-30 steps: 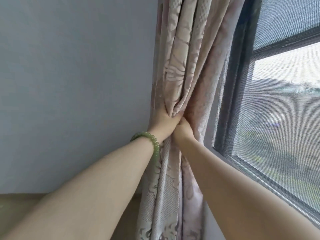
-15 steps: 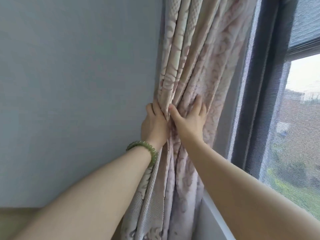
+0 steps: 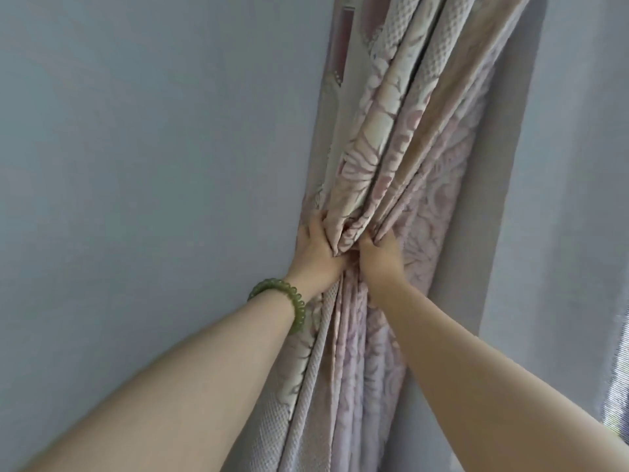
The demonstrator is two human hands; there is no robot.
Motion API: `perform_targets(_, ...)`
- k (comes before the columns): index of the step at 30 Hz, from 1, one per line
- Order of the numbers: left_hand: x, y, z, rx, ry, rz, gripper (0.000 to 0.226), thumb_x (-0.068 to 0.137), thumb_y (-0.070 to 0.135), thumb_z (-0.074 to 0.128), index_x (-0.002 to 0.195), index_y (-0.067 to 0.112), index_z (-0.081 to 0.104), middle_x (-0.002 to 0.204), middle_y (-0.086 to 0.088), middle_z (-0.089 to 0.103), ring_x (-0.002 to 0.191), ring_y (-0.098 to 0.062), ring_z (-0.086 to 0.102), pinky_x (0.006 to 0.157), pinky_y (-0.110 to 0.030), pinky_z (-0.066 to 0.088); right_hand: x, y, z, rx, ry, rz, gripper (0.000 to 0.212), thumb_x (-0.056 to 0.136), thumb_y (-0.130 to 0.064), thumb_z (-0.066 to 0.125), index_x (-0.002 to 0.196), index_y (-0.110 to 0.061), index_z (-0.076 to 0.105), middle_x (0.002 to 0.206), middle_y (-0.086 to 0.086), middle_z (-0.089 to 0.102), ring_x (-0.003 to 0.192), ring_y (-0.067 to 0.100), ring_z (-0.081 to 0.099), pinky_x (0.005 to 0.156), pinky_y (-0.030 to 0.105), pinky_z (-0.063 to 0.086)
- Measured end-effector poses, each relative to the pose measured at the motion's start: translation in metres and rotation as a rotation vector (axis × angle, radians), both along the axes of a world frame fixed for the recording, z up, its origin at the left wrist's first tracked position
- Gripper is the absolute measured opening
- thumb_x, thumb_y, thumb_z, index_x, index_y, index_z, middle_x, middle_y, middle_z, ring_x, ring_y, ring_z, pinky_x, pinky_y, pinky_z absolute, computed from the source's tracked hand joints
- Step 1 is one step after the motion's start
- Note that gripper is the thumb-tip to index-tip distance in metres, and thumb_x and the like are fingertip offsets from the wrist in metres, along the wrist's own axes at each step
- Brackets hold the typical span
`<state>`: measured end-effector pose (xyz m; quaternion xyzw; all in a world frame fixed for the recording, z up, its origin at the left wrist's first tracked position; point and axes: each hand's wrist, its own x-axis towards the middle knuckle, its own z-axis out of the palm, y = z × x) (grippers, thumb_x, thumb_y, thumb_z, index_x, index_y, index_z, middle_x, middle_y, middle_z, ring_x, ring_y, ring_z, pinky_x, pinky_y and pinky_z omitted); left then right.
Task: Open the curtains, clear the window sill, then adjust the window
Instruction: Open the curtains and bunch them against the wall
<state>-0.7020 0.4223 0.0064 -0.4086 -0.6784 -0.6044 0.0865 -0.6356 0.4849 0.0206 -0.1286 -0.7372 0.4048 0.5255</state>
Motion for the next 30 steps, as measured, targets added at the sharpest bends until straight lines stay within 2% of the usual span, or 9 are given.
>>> perform_targets(2, -0.032, 0.01, 0.002, -0.009, 0.014, -0.024, 0.069, 0.077, 0.029, 0.069, 0.133, 0.02, 0.03, 0.126, -0.005, 0.044, 0.109, -0.018, 0.05, 0.1, -0.033, 0.043, -0.034, 0.012, 0.001, -0.001, -0.017, -0.021, 0.039, 0.095, -0.011, 0.043, 0.133, -0.013, 0.05, 0.134, 0.006, 0.056, 0.125, 0.022, 0.05, 0.103, 0.027, 0.038)
perform_targets(6, -0.094, 0.036, 0.001, -0.146, 0.044, -0.057, 0.046, 0.087, 0.026, 0.059, 0.127, 0.012, 0.042, 0.11, -0.001, 0.056, 0.099, -0.017, 0.056, 0.073, -0.018, 0.035, -0.102, 0.043, -0.008, -0.031, -0.048, -0.082, 0.042, 0.092, -0.022, 0.048, 0.134, -0.015, 0.049, 0.139, 0.009, 0.053, 0.129, 0.025, 0.048, 0.111, 0.042, 0.036)
perform_targets(9, -0.136, 0.064, -0.008, -0.213, 0.062, -0.069, 0.057, 0.087, 0.031, 0.057, 0.137, 0.014, 0.035, 0.134, -0.01, 0.053, 0.12, -0.029, 0.053, 0.089, -0.025, 0.04, -0.141, 0.07, -0.018, -0.059, -0.068, -0.092, 0.046, 0.091, -0.023, 0.048, 0.136, -0.014, 0.046, 0.139, 0.01, 0.052, 0.13, 0.026, 0.047, 0.111, 0.039, 0.036)
perform_targets(11, -0.161, 0.083, -0.016, -0.233, 0.063, -0.07, 0.06, 0.087, 0.031, 0.056, 0.14, 0.017, 0.03, 0.137, -0.01, 0.051, 0.122, -0.029, 0.052, 0.097, -0.031, 0.041, -0.163, 0.09, -0.024, -0.064, -0.1, -0.093, 0.042, 0.095, -0.017, 0.044, 0.137, -0.015, 0.045, 0.137, 0.009, 0.054, 0.128, 0.027, 0.047, 0.109, 0.037, 0.037)
perform_targets(15, -0.211, 0.123, -0.023, -0.214, 0.063, -0.056, 0.054, 0.086, 0.027, 0.053, 0.136, 0.018, 0.035, 0.13, -0.011, 0.055, 0.116, -0.029, 0.055, 0.097, -0.037, 0.046, -0.215, 0.131, -0.03, -0.049, -0.091, -0.067, 0.041, 0.099, -0.019, 0.039, 0.14, -0.018, 0.041, 0.14, 0.004, 0.051, 0.129, 0.023, 0.045, 0.111, 0.035, 0.035)
perform_targets(19, -0.265, 0.173, -0.018, -0.147, 0.081, -0.044, 0.033, 0.087, 0.01, 0.053, 0.118, 0.02, 0.045, 0.103, 0.005, 0.056, 0.097, -0.011, 0.056, 0.072, -0.009, 0.041, -0.274, 0.182, -0.026, -0.036, -0.075, -0.069, 0.042, 0.099, -0.019, 0.04, 0.14, -0.017, 0.042, 0.14, 0.003, 0.052, 0.13, 0.021, 0.045, 0.104, 0.026, 0.033)
perform_targets(23, -0.31, 0.22, -0.013, -0.146, 0.044, -0.04, 0.054, 0.089, 0.016, 0.053, 0.139, 0.012, 0.031, 0.13, -0.012, 0.054, 0.116, -0.029, 0.054, 0.084, -0.024, 0.037, -0.317, 0.227, -0.015, -0.003, -0.178, -0.118, 0.044, 0.1, -0.021, 0.037, 0.143, -0.016, 0.036, 0.141, 0.006, 0.05, 0.13, 0.024, 0.045, 0.094, 0.021, 0.032)
perform_targets(27, -0.351, 0.253, -0.005, -0.147, 0.007, -0.022, 0.059, 0.09, 0.021, 0.054, 0.141, 0.012, 0.026, 0.133, -0.016, 0.052, 0.117, -0.032, 0.053, 0.086, -0.028, 0.038, -0.338, 0.258, -0.002, 0.166, -0.451, -0.326, 0.043, 0.097, -0.03, 0.039, 0.133, -0.008, 0.038, 0.136, 0.016, 0.051, 0.124, 0.034, 0.049, 0.099, 0.038, 0.042)
perform_targets(30, -0.375, 0.27, 0.002, -0.158, 0.03, -0.025, 0.059, 0.089, 0.021, 0.056, 0.139, 0.009, 0.025, 0.129, -0.019, 0.054, 0.114, -0.034, 0.054, 0.094, -0.037, 0.045, -0.342, 0.263, 0.016, 0.38, -0.391, -0.61, 0.042, 0.091, -0.025, 0.047, 0.127, -0.006, 0.041, 0.124, 0.018, 0.057, 0.115, 0.036, 0.053, 0.091, 0.041, 0.043)
